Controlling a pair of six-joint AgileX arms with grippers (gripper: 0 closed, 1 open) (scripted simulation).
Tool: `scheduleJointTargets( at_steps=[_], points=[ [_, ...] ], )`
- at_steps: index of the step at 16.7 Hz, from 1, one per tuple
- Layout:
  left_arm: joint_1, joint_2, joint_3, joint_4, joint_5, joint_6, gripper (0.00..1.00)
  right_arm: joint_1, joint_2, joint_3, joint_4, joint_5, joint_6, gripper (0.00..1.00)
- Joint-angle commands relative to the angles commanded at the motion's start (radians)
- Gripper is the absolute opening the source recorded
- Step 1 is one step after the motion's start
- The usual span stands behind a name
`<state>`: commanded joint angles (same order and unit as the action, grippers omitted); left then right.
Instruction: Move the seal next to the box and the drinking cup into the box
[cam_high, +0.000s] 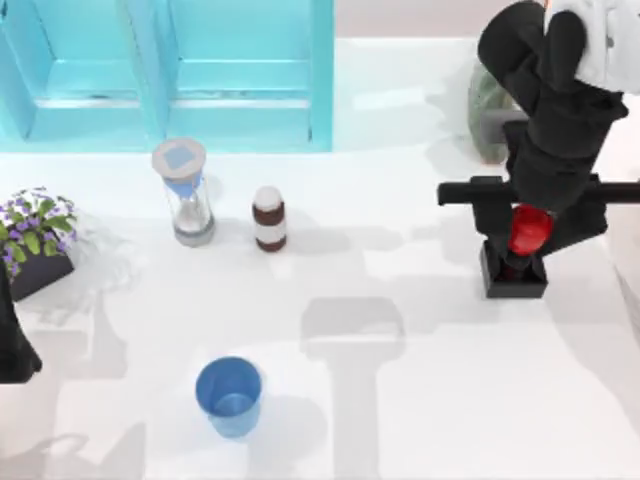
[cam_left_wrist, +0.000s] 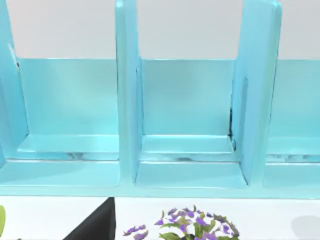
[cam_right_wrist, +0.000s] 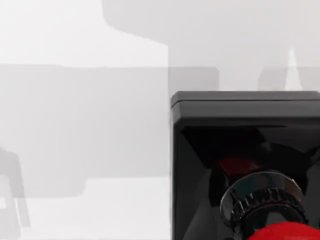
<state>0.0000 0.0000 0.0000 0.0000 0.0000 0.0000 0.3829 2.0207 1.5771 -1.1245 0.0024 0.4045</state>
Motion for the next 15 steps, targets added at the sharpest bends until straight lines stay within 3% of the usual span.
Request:
scheduleJointTargets(
  at_steps=[5,15],
  points=[
    [0.0,0.0,0.0,0.0,0.0,0.0,1.0,-0.146,-0.121,0.06,-0.188,-0.001,-0.149,0.0],
    [0.0,0.0,0.0,0.0,0.0,0.0,1.0,-0.18,-0.213,0.019,-0.235,-0.001,-0.186,0.0]
  ],
)
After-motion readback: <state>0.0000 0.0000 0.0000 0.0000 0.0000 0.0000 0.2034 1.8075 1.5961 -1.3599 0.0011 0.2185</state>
